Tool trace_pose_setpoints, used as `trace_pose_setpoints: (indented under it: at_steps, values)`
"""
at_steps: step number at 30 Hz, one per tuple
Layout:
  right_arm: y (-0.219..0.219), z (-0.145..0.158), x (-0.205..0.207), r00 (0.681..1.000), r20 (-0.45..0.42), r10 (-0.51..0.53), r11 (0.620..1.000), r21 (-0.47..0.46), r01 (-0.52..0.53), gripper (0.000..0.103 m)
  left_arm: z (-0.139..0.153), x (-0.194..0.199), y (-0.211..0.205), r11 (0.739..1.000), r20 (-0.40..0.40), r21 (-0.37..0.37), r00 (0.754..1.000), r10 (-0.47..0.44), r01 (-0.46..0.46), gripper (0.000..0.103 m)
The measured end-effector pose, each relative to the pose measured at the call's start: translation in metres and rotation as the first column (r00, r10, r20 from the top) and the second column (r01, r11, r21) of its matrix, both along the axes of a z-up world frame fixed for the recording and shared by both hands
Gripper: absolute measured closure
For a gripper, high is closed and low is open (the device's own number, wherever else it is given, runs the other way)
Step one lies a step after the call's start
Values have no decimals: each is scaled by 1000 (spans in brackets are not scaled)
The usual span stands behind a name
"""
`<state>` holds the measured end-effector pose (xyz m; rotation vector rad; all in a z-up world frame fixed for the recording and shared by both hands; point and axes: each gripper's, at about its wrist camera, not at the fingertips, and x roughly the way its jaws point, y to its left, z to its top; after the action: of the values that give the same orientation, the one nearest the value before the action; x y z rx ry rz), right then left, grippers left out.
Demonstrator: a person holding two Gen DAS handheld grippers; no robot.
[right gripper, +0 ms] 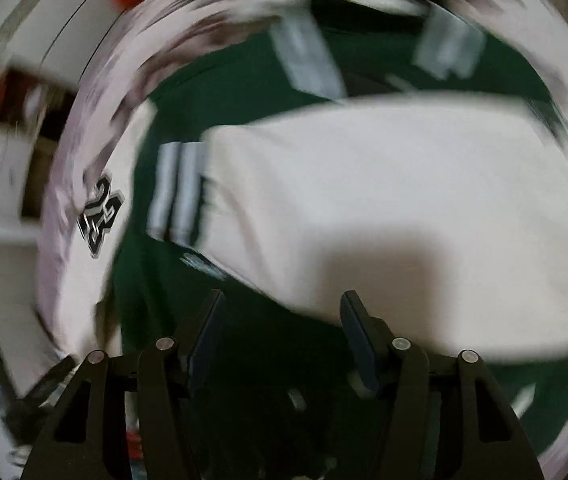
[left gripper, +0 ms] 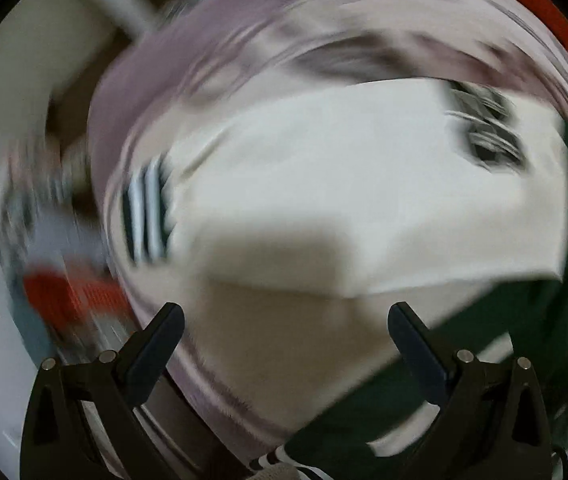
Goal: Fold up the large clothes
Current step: 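Fold the gripped sleeve across the jacket body with the right tool, then grasp the other white sleeve cuff with the left tool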
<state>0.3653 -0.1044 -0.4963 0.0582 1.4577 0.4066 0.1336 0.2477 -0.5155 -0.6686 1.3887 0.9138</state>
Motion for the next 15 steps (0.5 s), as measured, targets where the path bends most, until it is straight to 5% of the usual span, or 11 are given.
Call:
trace_pose_setpoints:
  at_steps: [2, 6, 8, 10, 15]
  values:
    - [48, -5, 14, 990, 77, 116, 991, -74, -110, 36, -18, -32, 25, 987, 24, -80, 990, 140, -137, 0]
    - [124, -30, 24, 941, 146, 306, 934, -238, -267, 37, -37, -68, 45, 954, 78, -159, 960, 270, -255, 0]
    - [141, -38, 35, 946, 155, 283, 931, -282, -232, 57, -45, -79, 49, 940, 103, -197, 948, 302, -278, 0]
    - [143, -36, 40, 957, 172, 232, 940, -293, -175, 90, -51, -85, 52, 930, 117, -223, 940, 322, -291, 0]
    - [171, -5, 40, 941, 270, 205, 956, -259, -134, 90, -73, -95, 66, 877, 165, -321, 891, 423, -357, 0]
